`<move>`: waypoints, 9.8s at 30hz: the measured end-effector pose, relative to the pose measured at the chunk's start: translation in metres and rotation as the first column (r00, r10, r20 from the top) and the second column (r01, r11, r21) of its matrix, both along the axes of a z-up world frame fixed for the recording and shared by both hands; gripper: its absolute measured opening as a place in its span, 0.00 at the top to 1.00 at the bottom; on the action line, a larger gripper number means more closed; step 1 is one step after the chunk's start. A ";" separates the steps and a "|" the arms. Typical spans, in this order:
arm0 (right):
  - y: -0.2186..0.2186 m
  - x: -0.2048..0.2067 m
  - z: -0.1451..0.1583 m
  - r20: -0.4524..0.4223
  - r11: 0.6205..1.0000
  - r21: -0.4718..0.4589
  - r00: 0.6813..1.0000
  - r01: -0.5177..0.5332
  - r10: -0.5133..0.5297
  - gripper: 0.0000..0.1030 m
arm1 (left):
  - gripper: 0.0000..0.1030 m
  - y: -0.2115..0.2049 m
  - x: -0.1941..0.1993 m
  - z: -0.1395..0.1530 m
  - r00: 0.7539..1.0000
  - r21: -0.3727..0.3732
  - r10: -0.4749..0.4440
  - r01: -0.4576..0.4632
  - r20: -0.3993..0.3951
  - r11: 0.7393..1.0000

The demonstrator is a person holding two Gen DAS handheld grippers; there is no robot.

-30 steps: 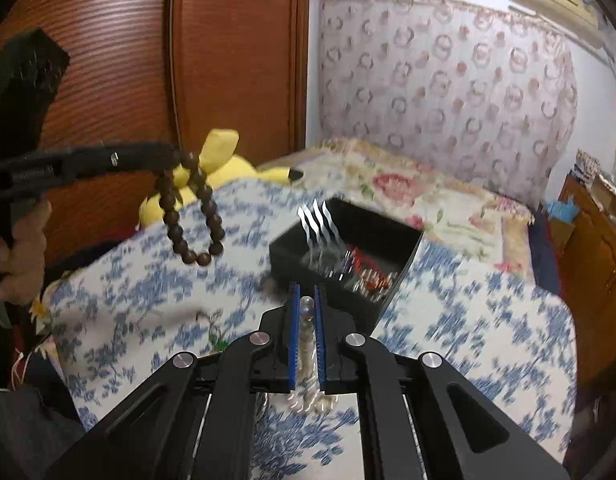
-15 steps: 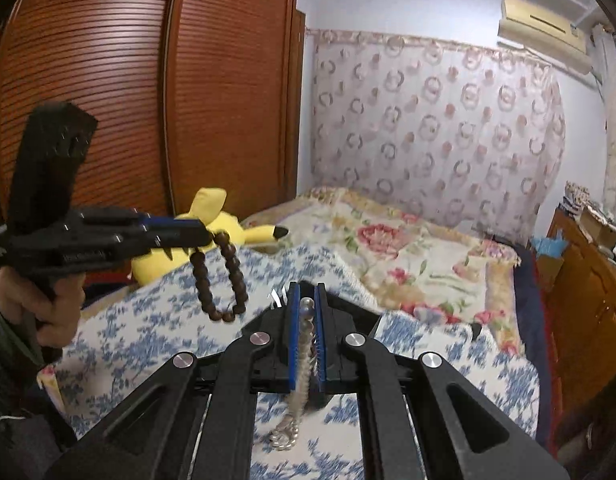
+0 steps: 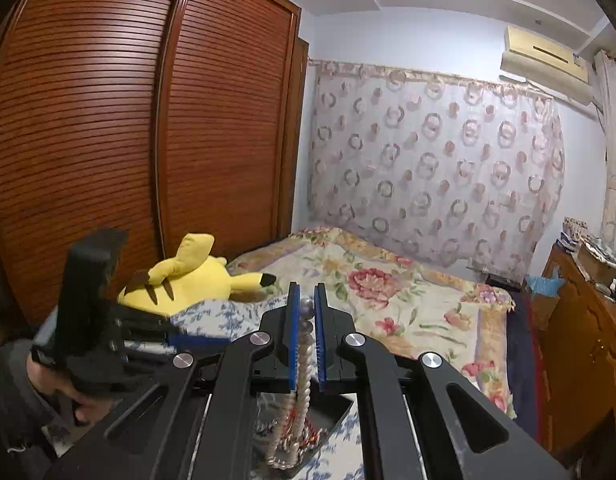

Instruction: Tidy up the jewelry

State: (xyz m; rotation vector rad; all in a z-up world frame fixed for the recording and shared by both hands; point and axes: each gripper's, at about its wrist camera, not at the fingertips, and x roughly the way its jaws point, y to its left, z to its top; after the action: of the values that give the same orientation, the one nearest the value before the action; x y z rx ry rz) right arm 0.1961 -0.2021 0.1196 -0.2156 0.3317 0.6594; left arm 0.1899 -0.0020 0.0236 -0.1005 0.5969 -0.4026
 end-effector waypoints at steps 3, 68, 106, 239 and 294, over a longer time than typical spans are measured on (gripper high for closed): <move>0.001 0.008 0.001 0.001 1.000 0.001 1.000 -0.001 0.001 0.92 | 0.87 -0.001 0.005 -0.006 1.000 0.004 0.000 0.000 -0.015 1.000; 0.038 -0.100 -0.224 -0.469 0.974 -0.206 0.883 -0.094 -0.014 0.72 | 0.28 0.058 -0.103 -0.111 0.970 0.150 0.119 -0.088 -0.211 0.985; -0.023 -0.116 -0.234 -0.438 0.977 -0.207 0.887 0.058 -0.146 0.94 | 0.78 -0.032 -0.104 -0.126 0.958 0.144 -0.087 0.130 -0.272 0.981; 0.092 -0.114 -0.232 -0.466 0.959 -0.197 0.880 -0.206 0.094 0.71 | 0.08 0.070 -0.094 -0.125 0.956 0.227 0.158 -0.102 -0.247 0.969; -0.006 -0.092 -0.210 -0.408 0.991 -0.135 0.911 0.011 -0.065 0.89 | 0.91 -0.018 -0.084 -0.094 0.986 0.202 -0.029 0.062 -0.161 0.977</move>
State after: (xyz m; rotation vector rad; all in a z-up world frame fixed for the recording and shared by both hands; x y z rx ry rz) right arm 0.1038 -0.2078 -0.0904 -0.1926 0.7858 0.6429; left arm 0.1061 -0.0203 -0.0705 0.0813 0.7948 -0.3772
